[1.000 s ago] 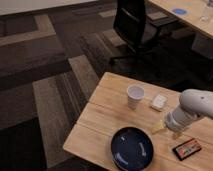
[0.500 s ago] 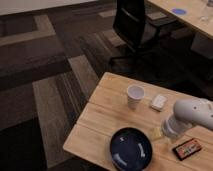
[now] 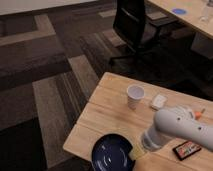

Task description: Push the ceramic bowl across the table

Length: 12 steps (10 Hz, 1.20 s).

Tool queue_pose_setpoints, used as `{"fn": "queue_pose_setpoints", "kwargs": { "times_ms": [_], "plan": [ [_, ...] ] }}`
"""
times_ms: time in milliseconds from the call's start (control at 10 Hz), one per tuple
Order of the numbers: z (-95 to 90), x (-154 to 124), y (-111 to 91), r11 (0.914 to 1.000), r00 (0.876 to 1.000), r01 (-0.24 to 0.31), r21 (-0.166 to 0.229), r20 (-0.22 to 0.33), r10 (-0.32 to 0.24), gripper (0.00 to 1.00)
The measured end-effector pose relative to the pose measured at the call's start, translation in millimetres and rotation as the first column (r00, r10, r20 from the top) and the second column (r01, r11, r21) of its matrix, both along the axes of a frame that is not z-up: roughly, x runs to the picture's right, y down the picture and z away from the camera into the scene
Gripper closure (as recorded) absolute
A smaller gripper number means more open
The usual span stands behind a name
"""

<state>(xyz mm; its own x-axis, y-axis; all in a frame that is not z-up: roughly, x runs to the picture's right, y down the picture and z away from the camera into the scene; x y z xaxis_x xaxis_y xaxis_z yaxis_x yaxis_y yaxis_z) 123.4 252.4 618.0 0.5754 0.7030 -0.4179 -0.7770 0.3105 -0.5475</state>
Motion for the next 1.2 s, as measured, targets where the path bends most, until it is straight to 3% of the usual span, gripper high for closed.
{"fn": "queue_pose_setpoints", "kwargs": {
  "times_ms": [200, 700, 900, 1100, 1200],
  "plan": [
    [9.9, 14, -11, 0.9989, 0.998, -0.045, 0.013, -0.053, 0.045, 0.35],
    [12.5, 19, -11, 0.9985, 0.996, -0.053, 0.012, -0.070, 0.054, 0.35],
    [28.0, 77, 0, 0.9971, 0.980, -0.070, 0.030, -0.185, 0.074, 0.35],
    [47.1, 106, 16, 0.9961, 0.966, -0.084, 0.026, -0.245, 0.088, 0.35],
    [62.9, 106, 30, 0.9963, 0.966, -0.085, 0.005, -0.243, 0.084, 0.35]
  ]
}}
